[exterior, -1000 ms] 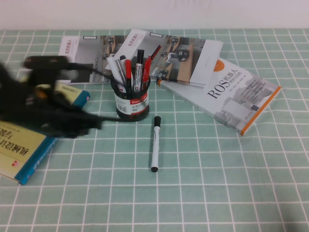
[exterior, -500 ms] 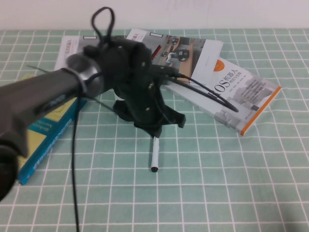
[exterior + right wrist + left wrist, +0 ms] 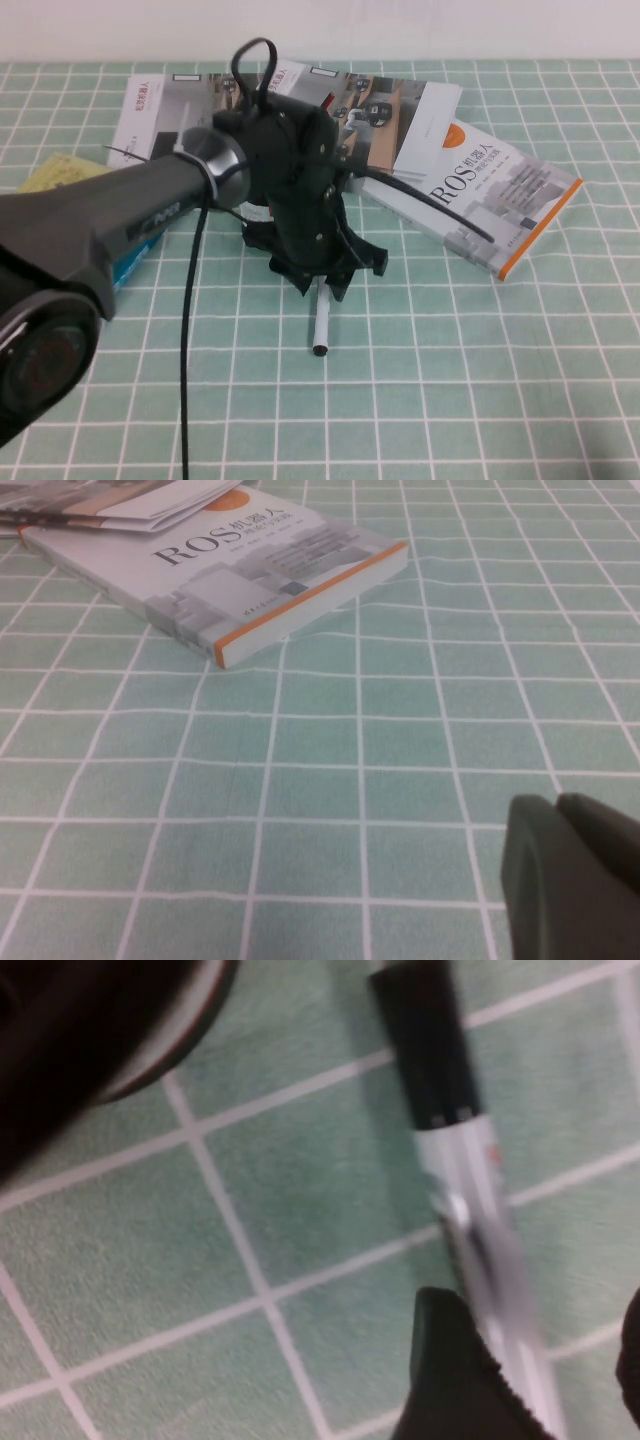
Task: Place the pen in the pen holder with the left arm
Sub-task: Pick up the pen on the table, then place the pen onto the pen holder
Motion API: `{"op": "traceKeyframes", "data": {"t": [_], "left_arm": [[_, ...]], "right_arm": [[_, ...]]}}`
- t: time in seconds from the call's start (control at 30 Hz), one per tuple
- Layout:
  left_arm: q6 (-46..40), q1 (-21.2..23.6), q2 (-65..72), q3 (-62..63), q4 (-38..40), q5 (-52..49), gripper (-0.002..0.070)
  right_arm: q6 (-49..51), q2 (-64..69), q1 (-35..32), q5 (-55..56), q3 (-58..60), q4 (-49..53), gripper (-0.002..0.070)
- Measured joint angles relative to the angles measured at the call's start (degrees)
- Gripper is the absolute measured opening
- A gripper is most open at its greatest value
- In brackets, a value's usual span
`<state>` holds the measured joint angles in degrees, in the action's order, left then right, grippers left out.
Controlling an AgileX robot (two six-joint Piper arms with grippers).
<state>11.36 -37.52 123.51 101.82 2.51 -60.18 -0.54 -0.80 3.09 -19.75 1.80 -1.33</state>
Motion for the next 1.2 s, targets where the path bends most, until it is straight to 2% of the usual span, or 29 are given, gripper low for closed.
{"op": "traceKeyframes", "data": {"t": [0.3, 0.43, 0.53, 0.67, 1.0, 1.2], "left_arm": [[1.47, 0.0, 2.29, 0.11, -2.51, 1.72, 0.031], [2.09, 0.0, 2.8, 0.47, -2.51, 1.35, 0.0275], [2.09, -0.03, 2.82, 0.57, -3.04, 0.97, 0.0236], [1.85, -0.4, 2.91, 0.6, -3.67, 0.36, 0.0102], [-4.17, -3.44, 0.18, 0.36, 1.17, -0.61, 0.0106], [-4.34, -7.33, -10.6, -1.84, -5.1, 8.21, 0.0105]], "right_arm": [[0.0, 0.0, 0.0, 0.0, 0.0, 0.0, -0.002], [0.0, 0.0, 0.0, 0.0, 0.0, 0.0, -0.002], [0.0, 0.0, 0.0, 0.0, 0.0, 0.0, -0.002], [0.0, 0.0, 0.0, 0.0, 0.0, 0.0, -0.002], [0.0, 0.0, 0.0, 0.0, 0.0, 0.0, -0.002], [0.0, 0.0, 0.0, 0.0, 0.0, 0.0, -0.002]]}}
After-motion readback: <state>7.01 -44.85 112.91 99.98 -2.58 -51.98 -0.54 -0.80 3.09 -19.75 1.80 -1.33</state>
